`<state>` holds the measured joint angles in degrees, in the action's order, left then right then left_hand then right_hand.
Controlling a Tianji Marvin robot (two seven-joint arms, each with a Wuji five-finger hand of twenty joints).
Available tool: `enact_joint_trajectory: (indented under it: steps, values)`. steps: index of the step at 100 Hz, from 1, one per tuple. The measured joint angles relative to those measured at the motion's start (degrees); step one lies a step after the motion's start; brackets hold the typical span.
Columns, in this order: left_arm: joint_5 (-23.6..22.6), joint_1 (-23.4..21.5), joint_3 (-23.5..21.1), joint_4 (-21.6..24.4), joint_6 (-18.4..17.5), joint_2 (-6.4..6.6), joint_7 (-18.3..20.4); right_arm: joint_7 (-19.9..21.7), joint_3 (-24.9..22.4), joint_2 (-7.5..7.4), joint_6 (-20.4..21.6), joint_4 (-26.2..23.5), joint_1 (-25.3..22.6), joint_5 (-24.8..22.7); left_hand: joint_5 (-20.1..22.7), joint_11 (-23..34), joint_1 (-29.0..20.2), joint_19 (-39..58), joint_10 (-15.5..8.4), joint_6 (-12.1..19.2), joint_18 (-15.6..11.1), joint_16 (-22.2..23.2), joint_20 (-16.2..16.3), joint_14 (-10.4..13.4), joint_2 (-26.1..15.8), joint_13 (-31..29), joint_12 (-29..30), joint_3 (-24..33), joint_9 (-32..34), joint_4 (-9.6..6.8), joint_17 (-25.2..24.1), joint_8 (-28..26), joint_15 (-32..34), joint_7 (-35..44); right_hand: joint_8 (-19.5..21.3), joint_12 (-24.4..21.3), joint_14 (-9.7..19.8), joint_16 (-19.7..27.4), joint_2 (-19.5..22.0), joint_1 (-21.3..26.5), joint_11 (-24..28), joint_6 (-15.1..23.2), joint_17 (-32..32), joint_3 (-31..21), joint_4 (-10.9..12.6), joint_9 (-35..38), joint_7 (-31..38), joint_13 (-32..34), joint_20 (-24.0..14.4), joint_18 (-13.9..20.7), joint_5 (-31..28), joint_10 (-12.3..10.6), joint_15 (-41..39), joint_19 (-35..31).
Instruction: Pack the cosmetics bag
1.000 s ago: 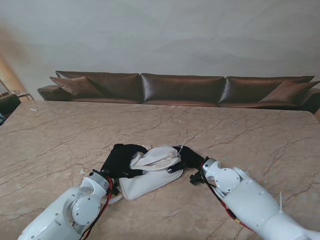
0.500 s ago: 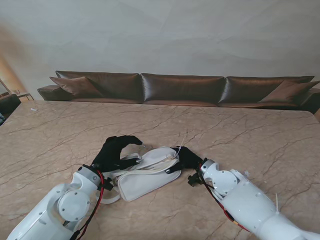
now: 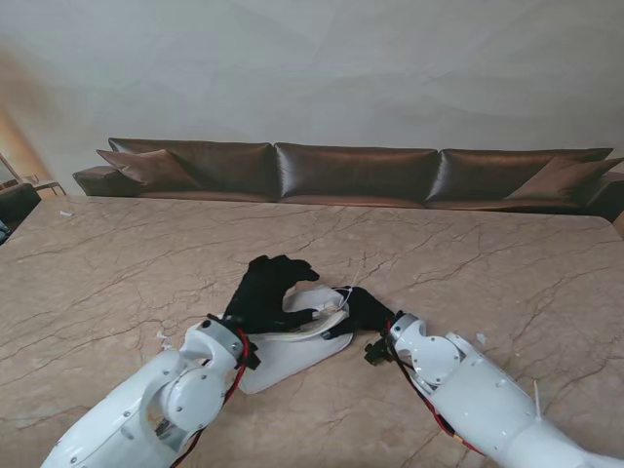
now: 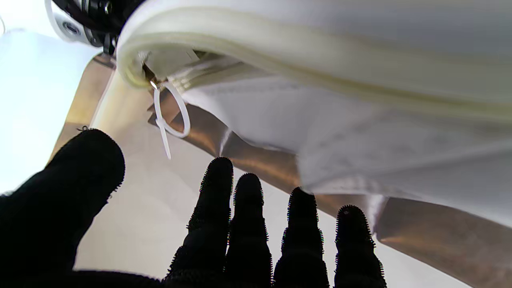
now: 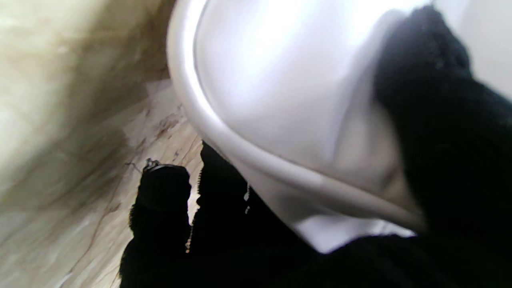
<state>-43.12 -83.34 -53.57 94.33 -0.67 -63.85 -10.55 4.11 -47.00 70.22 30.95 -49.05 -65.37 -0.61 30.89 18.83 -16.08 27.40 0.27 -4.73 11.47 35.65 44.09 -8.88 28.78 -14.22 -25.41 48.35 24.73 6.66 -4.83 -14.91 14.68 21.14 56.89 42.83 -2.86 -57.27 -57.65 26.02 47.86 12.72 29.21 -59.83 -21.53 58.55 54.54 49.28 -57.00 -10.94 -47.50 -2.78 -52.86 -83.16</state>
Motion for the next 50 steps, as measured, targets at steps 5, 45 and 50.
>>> enact_joint_trajectory:
  steps: [5,45,50]
  values:
    - [-0.4,1.21,1.51,-0.16,0.93,-0.06,0.51,-0.02,0.26,-0.01,0.08,0.05,0.13,-0.01,0.02,0.01,0.0,-0.02,0.0,0.0,-0.08,0.0,0.64,0.0,0.0,0.0,0.0,-0.06,0.05,0.0,0.0,-0.08,0.01,-0.01,0.0,0.0,0.0,-0.24,0.0,0.0,0.35,0.02,0.0,0.0,0.0,0.0,0.29,0.03,0.0,0.0,0.0,0.0,-0.09,0.0]
    - [2.29,5.65,6.05,-3.05,2.34,-1.15,2.58,0.23,1.25,0.05,0.93,0.18,0.78,-0.23,4.45,1.86,-8.21,0.09,-0.67,7.41,-0.21,0.43,4.02,0.0,-0.28,-1.68,-1.88,6.07,5.33,-2.31,0.0,-15.24,1.4,20.6,0.02,0.52,0.0,-0.66,0.0,0.0,0.96,0.04,0.01,0.0,0.0,0.0,0.85,0.34,0.0,0.0,-0.01,0.0,-0.97,-0.03]
    - [2.32,5.83,6.21,-3.37,2.34,-1.23,2.57,0.23,1.35,0.11,1.04,0.34,0.83,-0.13,5.61,2.14,-12.62,0.67,-0.92,10.61,-0.62,0.51,4.03,0.0,2.78,-1.76,-2.4,8.51,6.27,0.12,0.0,-16.59,1.68,26.72,0.02,0.53,0.0,-0.66,0.0,0.0,0.98,0.04,0.01,0.0,0.0,0.0,0.91,0.34,0.0,0.0,-0.01,0.0,-1.05,-0.03]
